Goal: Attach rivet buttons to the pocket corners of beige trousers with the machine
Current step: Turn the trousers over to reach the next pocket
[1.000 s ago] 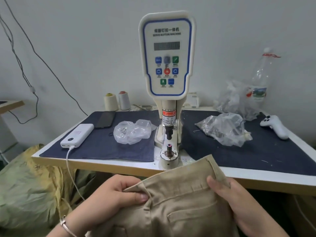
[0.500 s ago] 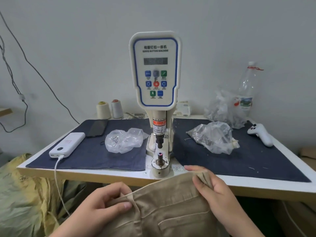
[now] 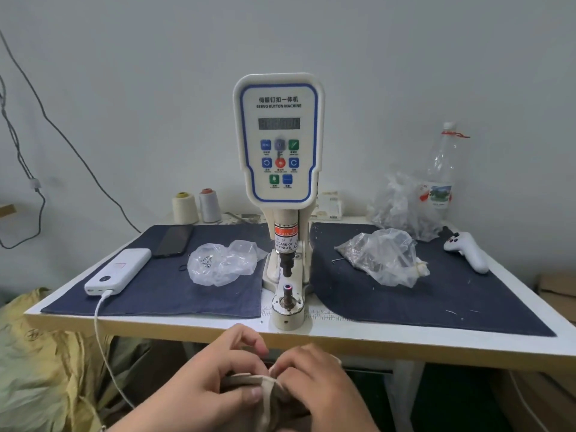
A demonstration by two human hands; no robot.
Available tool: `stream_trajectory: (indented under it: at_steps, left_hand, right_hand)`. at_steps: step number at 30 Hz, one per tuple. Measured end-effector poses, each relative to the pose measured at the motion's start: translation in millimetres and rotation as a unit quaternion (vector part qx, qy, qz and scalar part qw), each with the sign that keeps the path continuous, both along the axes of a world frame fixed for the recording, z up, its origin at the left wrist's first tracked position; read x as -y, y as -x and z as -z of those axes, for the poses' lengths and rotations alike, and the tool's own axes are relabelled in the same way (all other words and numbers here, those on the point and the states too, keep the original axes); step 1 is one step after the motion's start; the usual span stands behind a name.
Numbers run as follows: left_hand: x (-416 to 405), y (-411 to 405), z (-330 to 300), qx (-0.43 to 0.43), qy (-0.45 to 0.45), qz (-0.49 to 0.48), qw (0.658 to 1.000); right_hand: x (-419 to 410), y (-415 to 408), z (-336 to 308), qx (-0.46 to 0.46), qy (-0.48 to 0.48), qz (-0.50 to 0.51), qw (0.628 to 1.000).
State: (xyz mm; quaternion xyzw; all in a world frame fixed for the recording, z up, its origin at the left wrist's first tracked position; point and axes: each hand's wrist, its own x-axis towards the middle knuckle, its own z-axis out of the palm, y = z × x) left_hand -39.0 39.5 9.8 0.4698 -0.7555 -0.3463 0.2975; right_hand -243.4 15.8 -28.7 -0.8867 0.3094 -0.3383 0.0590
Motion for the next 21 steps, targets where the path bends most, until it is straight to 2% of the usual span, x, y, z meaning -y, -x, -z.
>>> stream_trajectory:
  at_steps: [3, 5, 7, 11, 15, 17, 19, 21]
  left_hand:
    - [-2, -4, 1, 0.016, 0.015, -0.033, 0.999]
    - [-6, -7, 1, 0.018, 0.019, -0.038, 0.999]
    - [-9, -9, 1, 0.039, 0.024, -0.04, 0.998]
    - [-15, -11, 3, 0.146, 0.036, -0.053, 0.987]
    - [-20, -10, 3, 0.251, -0.037, -0.048, 0.966]
    - [-20, -15, 0, 0.245, -0.039, -0.066, 0.967]
    - [-19, -24, -1, 0.202, -0.03, -0.078, 0.976]
    - [-19, -32, -2, 0.141, -0.05, -0.073, 0.986]
  right_hand:
    - [-4, 2, 4, 0.113, -0.074, -0.027, 0.991]
    - [1, 8, 0, 0.139, -0.092, -0.042, 0.985]
    - [7, 10, -6, 0.125, -0.151, -0.05, 0.979]
    - [18, 14, -12, 0.044, -0.302, -0.081, 0.949]
    - [25, 22, -29, -0.105, -0.428, -0.15, 0.885]
    - [25, 23, -33, -0.224, -0.413, -0.151, 0.869]
    - [23, 23, -30, -0.328, -0.373, -0.091, 0.863]
    - [25, 23, -29, -0.341, -0.354, -0.055, 0.869]
